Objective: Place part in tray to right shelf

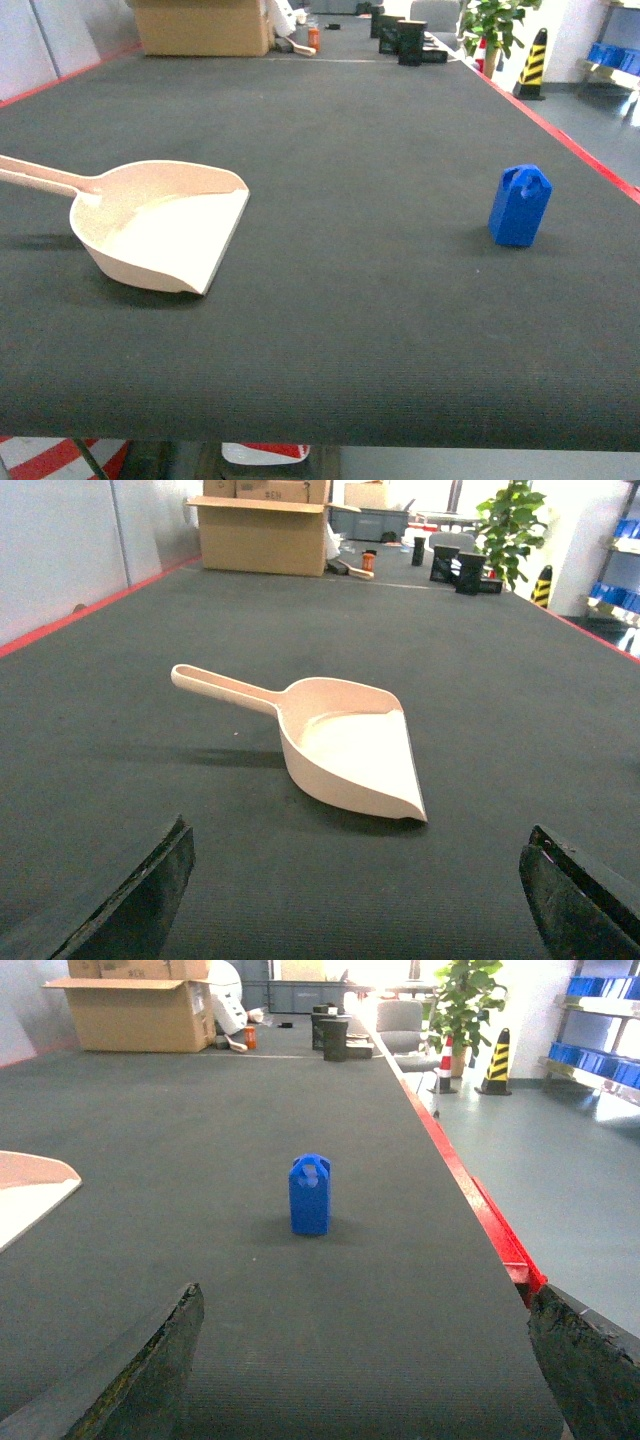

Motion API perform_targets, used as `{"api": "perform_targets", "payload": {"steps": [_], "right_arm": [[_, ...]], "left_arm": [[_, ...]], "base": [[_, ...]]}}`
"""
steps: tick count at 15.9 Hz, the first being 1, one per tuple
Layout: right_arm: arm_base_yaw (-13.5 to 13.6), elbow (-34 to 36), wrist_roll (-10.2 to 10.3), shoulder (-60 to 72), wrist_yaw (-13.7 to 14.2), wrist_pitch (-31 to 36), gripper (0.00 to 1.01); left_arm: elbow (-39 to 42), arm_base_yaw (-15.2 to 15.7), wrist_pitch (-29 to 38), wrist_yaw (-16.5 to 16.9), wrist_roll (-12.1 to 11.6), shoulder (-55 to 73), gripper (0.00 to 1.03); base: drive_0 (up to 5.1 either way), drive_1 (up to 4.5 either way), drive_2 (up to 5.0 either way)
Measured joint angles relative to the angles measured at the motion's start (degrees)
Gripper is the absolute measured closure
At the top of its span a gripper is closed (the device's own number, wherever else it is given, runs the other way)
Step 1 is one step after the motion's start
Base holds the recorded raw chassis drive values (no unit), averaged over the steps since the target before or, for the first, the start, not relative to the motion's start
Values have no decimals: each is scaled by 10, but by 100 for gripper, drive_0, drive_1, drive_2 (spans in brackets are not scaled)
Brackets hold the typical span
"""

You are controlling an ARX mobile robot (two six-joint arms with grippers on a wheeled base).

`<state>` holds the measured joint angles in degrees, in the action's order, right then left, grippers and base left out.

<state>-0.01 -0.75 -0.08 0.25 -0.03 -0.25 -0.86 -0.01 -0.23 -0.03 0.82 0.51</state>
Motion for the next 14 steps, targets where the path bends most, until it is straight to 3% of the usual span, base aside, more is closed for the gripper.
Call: {"api": "perform_targets", "payload": {"steps": [14], "right_arm": [[0,0,0,0,0,0,3]], "left_arm": [[0,0,0,0,0,0,5]], "base": [[0,0,0]]}}
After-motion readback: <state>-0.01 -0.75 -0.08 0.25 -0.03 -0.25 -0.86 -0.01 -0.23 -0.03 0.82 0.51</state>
